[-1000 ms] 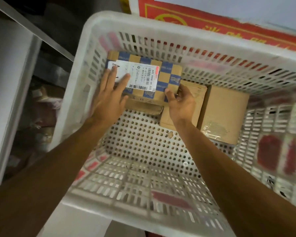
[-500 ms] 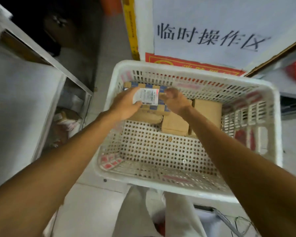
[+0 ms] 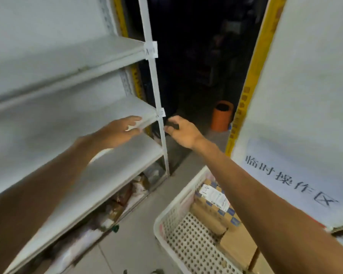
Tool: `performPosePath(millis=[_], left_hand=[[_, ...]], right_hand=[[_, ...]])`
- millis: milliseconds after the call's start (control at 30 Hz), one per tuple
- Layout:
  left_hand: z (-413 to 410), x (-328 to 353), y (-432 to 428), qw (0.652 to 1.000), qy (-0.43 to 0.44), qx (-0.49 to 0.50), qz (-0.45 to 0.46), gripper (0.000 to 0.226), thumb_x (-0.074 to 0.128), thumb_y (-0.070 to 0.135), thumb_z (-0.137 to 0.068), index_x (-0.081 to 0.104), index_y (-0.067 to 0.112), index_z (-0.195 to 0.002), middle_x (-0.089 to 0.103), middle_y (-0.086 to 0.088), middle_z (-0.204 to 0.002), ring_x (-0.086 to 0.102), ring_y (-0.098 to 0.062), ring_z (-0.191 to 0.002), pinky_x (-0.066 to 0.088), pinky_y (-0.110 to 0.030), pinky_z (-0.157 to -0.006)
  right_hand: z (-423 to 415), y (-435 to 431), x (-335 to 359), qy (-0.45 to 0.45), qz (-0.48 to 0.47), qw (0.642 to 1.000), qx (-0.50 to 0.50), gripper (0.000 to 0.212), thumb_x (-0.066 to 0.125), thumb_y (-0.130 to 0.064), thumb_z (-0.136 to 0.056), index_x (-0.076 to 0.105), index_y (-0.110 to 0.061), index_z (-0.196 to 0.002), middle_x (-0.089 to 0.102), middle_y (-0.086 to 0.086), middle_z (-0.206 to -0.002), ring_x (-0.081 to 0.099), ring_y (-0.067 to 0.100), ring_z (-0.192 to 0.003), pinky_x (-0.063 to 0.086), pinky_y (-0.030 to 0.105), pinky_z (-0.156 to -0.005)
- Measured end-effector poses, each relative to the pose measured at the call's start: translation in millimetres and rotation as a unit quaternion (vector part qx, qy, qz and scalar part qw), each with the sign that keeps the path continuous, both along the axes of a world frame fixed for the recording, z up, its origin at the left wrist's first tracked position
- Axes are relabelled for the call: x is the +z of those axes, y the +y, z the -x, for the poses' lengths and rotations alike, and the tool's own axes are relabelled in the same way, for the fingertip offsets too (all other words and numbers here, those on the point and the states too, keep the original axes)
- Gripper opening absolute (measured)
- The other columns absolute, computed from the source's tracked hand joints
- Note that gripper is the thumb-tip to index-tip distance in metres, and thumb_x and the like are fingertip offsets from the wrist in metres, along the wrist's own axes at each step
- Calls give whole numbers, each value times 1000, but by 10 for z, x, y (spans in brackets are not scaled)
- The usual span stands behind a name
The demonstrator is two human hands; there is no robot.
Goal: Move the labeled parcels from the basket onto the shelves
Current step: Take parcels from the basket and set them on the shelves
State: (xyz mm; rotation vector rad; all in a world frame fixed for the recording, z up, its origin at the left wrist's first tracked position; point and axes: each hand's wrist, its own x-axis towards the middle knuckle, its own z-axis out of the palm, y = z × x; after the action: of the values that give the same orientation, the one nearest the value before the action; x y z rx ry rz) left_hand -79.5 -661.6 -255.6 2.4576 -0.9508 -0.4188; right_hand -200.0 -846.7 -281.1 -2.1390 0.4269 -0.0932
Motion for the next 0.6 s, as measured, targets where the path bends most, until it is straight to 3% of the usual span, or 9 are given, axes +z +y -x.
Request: performPosePath(millis=[267,400,600], left_hand=[[174,886,1646,978,-115,172,12,52,52,29,-97,36,21,-145,42,-9,-147,40,-24,-135,30,-33,-108],[271,1152,2465,955,-153,253,-5,53,52,28,-97,34,18,-146,40,-11,-148,39,-24,-136,28,-31,-110],[379,1370,3521,922,-201,327,-48,53,55,30,-96,37,19,-145,45,-8,-145,43,-23,-132,30,-28,-106]], right_hand=[[-788,1269,960,-88,88,975,184,59,50,-43,-97,34,-18,-148,33,5,-154,34,26,-140,30,30,-109],[-1051,2072,1284,-130,130,947,264,61,53,-44,-95,37,-16,-147,33,7,-154,33,25,-140,28,31,-112],[-1310,3131,1551,-151,121,909,370,65,56,-44,-94,32,-18,-149,32,6,-155,32,21,-141,27,26,-109]])
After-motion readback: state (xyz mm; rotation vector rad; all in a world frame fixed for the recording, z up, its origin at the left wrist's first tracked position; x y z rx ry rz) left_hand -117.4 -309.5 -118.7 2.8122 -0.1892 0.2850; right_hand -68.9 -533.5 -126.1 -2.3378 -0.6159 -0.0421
